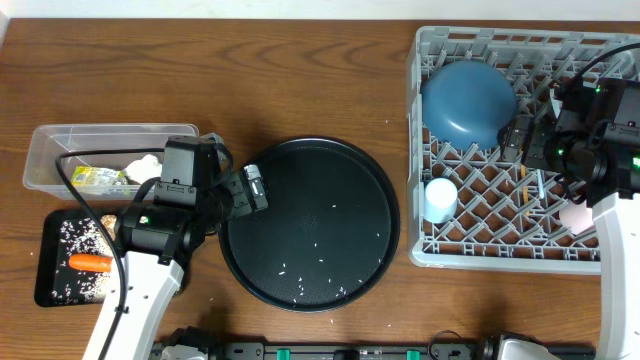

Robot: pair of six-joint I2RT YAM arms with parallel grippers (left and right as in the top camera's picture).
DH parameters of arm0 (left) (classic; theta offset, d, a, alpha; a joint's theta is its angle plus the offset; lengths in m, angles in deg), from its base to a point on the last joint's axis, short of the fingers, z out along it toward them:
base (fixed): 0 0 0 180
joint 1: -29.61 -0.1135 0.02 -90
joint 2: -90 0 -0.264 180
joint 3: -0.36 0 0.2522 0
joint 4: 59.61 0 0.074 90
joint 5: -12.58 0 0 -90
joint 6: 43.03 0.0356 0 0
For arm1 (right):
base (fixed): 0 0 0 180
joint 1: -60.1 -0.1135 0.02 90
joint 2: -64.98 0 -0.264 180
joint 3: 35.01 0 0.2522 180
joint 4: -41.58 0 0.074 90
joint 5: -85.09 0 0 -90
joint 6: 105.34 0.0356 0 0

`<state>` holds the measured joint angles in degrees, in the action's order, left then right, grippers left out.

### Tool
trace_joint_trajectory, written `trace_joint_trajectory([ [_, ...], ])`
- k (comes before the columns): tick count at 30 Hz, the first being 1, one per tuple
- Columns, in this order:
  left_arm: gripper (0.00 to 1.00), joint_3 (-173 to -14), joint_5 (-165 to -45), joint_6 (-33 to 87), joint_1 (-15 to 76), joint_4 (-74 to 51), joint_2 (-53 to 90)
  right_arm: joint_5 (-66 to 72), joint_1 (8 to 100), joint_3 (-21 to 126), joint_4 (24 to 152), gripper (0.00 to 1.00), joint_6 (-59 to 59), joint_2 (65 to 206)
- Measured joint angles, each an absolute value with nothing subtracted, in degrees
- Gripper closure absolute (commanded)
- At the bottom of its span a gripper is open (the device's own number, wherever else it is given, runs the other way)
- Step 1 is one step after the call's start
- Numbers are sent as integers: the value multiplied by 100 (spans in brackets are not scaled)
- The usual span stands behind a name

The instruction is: Sort waste into correct bins and load items into the dishwasher rack

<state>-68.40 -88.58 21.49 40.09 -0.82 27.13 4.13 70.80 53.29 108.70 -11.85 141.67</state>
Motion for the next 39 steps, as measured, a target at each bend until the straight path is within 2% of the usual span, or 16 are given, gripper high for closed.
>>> trace_joint_trajectory([
  [8,2,-6840,-8858,2149,4009,-84,2713,413,7080,5327,10872,1,-1187,14154],
  [14,2,-6840,-8856,2149,4009,-84,2713,413,7080,5325,10886,1,-1185,13463],
  [20,2,-6840,-8858,2149,4009,-84,2713,413,6907,5325,10877,1,-1185,12169],
  [33,2,-6840,-8858,2149,4009,-84,2713,422,5477,5299,10945,1,-1185,8921],
  [39,2,-6840,-8856,2149,4009,-84,2715,276,5370,4741,10955,1,-1185,7767],
])
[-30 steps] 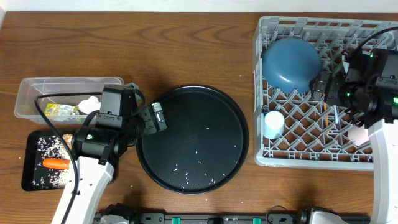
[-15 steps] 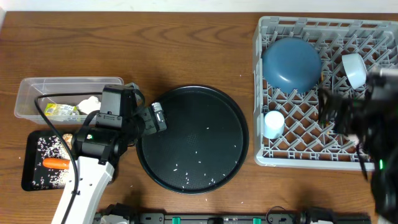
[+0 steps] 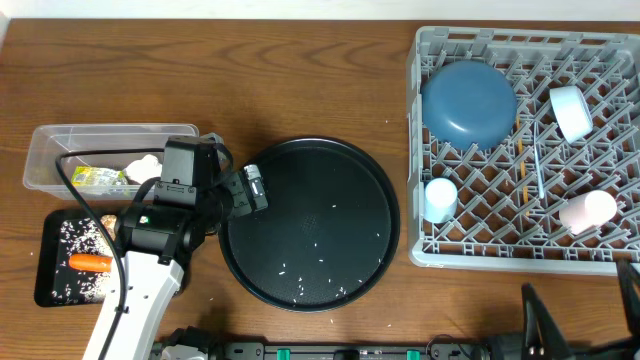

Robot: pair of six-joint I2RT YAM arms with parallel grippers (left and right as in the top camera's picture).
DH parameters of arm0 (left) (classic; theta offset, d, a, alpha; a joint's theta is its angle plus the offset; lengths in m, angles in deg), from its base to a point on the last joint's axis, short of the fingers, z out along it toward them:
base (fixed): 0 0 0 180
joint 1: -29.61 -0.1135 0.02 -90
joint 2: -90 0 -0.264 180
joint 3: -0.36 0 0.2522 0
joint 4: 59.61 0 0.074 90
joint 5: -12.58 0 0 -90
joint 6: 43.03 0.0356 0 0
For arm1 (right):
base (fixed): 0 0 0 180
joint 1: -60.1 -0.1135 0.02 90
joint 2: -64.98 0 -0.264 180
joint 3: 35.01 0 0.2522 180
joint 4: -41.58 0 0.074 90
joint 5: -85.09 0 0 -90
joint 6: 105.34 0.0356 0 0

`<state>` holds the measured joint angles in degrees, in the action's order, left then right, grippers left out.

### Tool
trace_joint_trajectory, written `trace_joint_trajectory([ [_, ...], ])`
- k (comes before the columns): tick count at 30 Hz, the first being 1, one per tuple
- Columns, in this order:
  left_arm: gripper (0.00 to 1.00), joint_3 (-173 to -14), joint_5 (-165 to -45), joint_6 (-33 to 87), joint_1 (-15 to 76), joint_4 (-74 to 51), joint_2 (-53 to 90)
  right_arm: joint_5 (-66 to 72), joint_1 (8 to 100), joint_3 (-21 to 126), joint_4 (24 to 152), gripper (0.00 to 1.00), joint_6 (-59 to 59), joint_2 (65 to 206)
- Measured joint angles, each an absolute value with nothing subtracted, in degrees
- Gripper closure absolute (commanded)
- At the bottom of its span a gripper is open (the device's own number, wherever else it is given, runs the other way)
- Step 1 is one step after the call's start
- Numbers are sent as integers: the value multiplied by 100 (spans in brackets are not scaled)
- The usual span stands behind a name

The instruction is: Sort waste into correct bins and load items into the dishwasher rack

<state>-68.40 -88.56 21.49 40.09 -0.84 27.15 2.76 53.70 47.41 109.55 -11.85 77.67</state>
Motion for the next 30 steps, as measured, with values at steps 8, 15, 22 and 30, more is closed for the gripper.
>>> trace_joint_trajectory([
  [8,2,-6840,-8856,2149,4009,-84,2713,134,5370,2875,9937,1,-1183,6711],
  [15,2,-6840,-8856,2149,4009,-84,2713,85,5370,1229,7911,1,-1179,6569],
  [22,2,-6840,-8858,2149,4009,-82,2713,9,5370,-500,5732,1,-1076,6567],
  [30,2,-6840,-8858,2149,4009,-84,2713,-269,5375,-1615,4866,1,-722,6567],
])
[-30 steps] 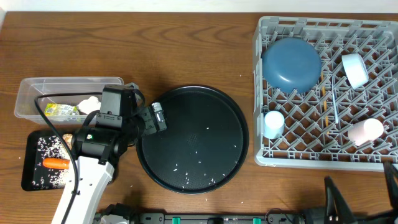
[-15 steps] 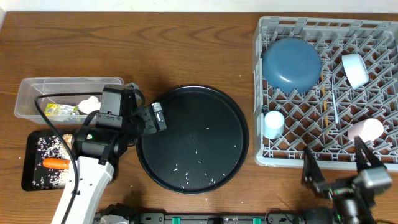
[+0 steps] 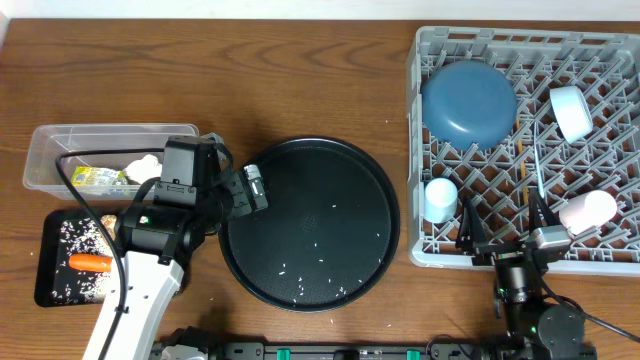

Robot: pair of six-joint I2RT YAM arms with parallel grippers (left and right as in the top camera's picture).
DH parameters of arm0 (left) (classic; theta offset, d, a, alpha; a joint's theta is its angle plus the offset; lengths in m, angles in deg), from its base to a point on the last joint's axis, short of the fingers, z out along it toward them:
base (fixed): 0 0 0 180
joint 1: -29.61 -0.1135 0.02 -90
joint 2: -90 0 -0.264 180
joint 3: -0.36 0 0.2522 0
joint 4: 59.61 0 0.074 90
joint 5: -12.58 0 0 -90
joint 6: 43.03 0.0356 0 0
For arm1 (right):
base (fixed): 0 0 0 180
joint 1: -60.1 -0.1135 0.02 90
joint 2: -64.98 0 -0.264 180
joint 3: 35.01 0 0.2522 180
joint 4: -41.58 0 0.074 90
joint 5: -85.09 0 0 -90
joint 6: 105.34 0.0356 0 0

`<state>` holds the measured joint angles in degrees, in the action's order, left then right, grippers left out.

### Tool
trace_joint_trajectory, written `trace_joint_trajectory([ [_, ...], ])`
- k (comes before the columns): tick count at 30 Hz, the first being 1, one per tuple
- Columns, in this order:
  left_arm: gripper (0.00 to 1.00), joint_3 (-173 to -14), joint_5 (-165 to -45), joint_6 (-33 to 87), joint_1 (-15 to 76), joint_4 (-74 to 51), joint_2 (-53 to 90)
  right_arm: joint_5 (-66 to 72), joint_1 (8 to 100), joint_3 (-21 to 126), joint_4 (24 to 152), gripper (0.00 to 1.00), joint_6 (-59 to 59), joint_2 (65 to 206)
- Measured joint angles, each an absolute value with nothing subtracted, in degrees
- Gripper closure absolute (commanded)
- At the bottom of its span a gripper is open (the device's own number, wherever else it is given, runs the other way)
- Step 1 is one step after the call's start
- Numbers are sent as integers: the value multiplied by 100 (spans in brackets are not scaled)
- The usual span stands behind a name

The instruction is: Sort waste into correct bins and load items into the dishwasher rack

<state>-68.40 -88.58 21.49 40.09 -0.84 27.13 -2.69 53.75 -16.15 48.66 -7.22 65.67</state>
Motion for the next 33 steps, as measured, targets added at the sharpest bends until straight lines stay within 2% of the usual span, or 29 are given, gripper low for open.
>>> trace_joint_trajectory([
  [3,2,-6840,-8858,2149,4009,-84,2713,-343,5386,-1916,4637,1,-613,6565],
  [9,2,-6840,-8858,2149,4009,-84,2713,-409,5602,-2085,5013,1,-438,6565],
  [15,2,-6840,-8856,2149,4009,-86,2713,-437,5862,-2087,5920,1,-425,6563],
  [33,2,-6840,-8858,2149,4009,-82,2713,-444,5934,-2087,5933,1,-1218,6563],
])
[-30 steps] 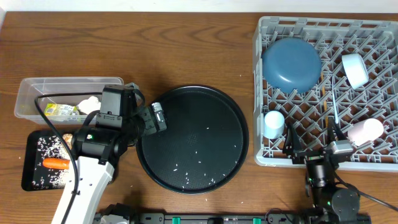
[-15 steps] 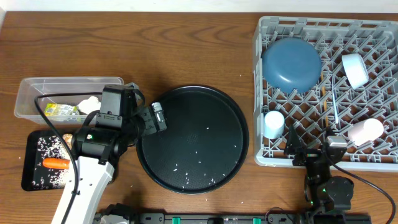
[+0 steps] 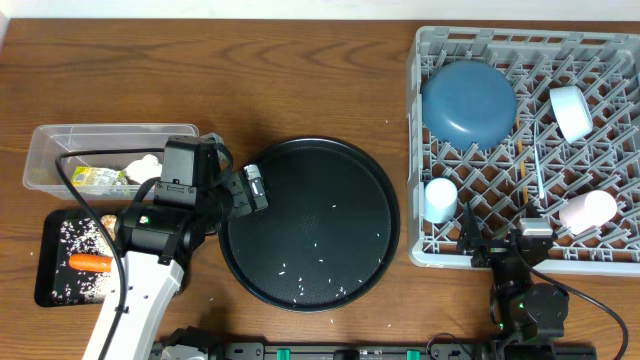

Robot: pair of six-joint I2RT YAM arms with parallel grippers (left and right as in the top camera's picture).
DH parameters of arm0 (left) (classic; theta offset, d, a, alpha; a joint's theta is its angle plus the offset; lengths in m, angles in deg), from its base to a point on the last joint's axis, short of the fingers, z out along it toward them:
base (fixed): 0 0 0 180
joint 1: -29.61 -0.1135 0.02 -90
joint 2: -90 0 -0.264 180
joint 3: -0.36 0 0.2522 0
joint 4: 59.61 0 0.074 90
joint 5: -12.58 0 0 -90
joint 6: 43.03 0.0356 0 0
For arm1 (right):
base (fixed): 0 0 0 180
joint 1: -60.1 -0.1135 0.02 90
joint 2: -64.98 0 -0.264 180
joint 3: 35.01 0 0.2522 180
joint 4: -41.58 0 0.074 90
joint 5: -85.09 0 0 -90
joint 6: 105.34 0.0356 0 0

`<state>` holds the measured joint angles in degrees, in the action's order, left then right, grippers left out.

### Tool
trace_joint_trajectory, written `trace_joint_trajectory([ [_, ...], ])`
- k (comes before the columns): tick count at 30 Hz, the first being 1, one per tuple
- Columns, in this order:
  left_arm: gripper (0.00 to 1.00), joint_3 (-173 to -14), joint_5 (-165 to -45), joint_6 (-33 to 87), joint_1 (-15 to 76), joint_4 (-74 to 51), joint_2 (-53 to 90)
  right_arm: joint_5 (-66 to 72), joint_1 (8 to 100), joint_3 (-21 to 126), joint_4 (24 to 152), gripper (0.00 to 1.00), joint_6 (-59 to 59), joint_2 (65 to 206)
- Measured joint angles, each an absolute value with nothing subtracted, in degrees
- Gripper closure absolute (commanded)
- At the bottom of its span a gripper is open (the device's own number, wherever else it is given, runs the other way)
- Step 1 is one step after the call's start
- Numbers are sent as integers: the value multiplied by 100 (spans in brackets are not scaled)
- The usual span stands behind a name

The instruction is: Sort waste into correct bins and load items into the dishwasher rack

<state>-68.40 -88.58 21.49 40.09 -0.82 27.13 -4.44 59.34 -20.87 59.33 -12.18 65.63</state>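
Note:
The grey dishwasher rack at the right holds an upturned blue bowl, a white cup at its far right, a pale cup, a pinkish cup and thin utensils. My right gripper stands at the rack's front edge, open and empty. The black round tray in the middle carries only scattered rice grains. My left gripper hovers at the tray's left rim, fingers together, with nothing seen in them.
A clear bin with wrappers and paper waste stands at the far left. In front of it a black tray holds rice and a carrot piece. Bare wooden tabletop lies behind.
My right gripper has shifted slightly toward the table's front edge, still open by the rack's front wall. The left arm and all items are unchanged.
First my right gripper was over the rack's far right, covering that corner. Then it was nearly out of view at the front, with the white cup lying there. Later it stood open at the rack's front edge, where it stays. The left arm never moved.

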Motion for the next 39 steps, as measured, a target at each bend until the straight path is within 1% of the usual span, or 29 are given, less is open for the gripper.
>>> trace_joint_trajectory([
  [30,2,-6840,-8858,2149,4009,-79,2780,-444,5934,-2087,5935,1,-1262,6563],
  [35,2,-6840,-8858,2149,4009,-82,3537,-444,5934,-2087,5935,1,-1262,6561],
  [39,2,-6840,-8786,2151,4011,-84,4571,-444,5934,-2087,5935,1,-1262,6561],
])
